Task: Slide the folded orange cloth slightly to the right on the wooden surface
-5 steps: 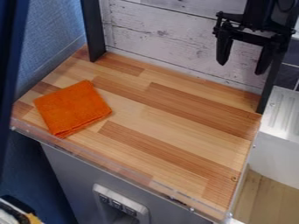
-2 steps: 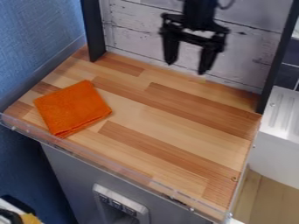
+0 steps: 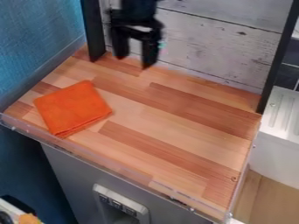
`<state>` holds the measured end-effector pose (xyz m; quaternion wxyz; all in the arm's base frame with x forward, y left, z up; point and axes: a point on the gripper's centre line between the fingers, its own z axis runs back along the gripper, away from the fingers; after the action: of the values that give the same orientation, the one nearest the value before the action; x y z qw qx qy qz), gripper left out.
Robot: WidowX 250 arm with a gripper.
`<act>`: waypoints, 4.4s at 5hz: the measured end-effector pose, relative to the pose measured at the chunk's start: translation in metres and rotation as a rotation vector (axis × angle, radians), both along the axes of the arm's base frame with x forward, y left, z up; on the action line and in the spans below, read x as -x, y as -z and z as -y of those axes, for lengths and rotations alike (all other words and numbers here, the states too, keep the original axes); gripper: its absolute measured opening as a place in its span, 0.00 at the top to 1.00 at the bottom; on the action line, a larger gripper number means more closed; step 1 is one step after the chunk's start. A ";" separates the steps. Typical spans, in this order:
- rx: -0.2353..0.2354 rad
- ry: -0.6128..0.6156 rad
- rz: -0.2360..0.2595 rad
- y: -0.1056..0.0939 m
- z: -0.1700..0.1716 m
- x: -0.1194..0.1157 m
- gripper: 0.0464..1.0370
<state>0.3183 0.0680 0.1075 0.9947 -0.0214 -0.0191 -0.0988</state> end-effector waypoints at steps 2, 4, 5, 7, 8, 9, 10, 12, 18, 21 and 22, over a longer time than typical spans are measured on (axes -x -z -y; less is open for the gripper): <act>-0.019 0.058 0.025 0.000 -0.052 0.018 0.04; -0.033 0.095 -0.017 -0.004 -0.073 0.033 0.08; -0.045 0.105 -0.024 -0.004 -0.079 0.035 0.35; -0.060 0.108 -0.035 0.030 -0.087 0.030 0.88; -0.058 0.101 -0.041 0.053 -0.090 0.030 0.98; -0.061 0.088 -0.040 0.069 -0.093 0.032 0.98; -0.060 0.077 -0.038 0.086 -0.093 0.031 0.98; -0.063 0.062 -0.024 0.097 -0.090 0.032 0.98; -0.011 -0.152 -0.096 0.088 -0.060 0.022 0.56; -0.068 -0.195 -0.044 0.031 0.042 0.011 0.04; -0.078 -0.198 -0.029 0.022 0.074 0.013 0.04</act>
<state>0.3052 -0.0056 0.0858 0.9998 0.0178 -0.0031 -0.0003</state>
